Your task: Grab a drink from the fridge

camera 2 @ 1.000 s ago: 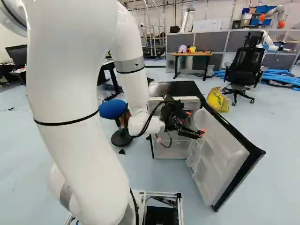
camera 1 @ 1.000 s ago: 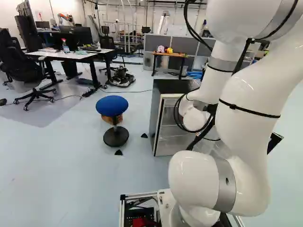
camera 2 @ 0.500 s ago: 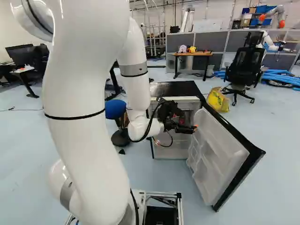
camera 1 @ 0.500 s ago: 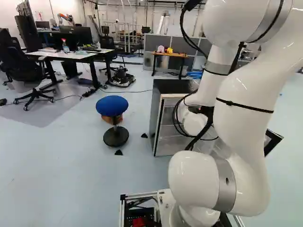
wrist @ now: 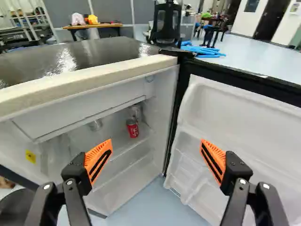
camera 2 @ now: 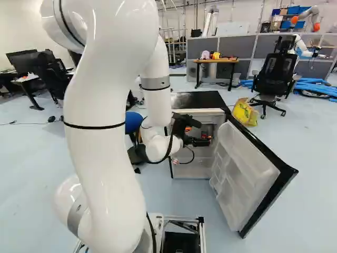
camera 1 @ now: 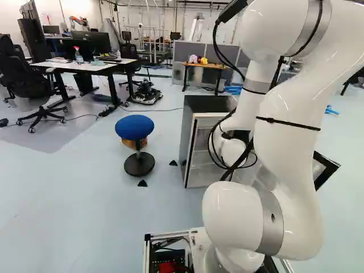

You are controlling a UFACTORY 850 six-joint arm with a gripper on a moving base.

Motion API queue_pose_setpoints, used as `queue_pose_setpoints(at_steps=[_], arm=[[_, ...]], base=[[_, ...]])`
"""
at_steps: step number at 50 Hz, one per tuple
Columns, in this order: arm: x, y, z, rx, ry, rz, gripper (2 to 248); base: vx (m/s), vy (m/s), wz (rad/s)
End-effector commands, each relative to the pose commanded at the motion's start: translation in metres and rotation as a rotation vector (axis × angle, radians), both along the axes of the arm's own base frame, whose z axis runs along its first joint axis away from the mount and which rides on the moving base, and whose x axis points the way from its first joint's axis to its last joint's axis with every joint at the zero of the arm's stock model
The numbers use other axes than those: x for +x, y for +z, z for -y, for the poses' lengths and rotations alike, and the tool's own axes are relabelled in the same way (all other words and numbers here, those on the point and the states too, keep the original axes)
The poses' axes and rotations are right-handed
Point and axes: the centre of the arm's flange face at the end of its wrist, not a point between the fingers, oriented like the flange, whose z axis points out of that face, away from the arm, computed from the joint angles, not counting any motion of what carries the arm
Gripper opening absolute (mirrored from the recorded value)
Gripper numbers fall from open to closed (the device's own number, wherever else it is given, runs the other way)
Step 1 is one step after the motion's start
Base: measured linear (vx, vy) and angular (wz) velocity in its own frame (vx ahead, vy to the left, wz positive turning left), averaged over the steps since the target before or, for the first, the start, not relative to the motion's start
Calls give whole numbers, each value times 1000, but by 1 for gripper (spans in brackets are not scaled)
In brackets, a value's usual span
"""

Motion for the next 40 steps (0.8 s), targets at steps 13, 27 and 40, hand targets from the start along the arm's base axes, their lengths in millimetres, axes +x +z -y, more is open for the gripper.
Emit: queue_pose_setpoints(at_steps=[13,27,40], arm=[[11,-14,-4,10,118,-11,247],[25,-31,2,23,171,-27,247],[41,-48,10,32,205,-36,247]], base=[[0,0,0],[0,0,0],[0,0,0]])
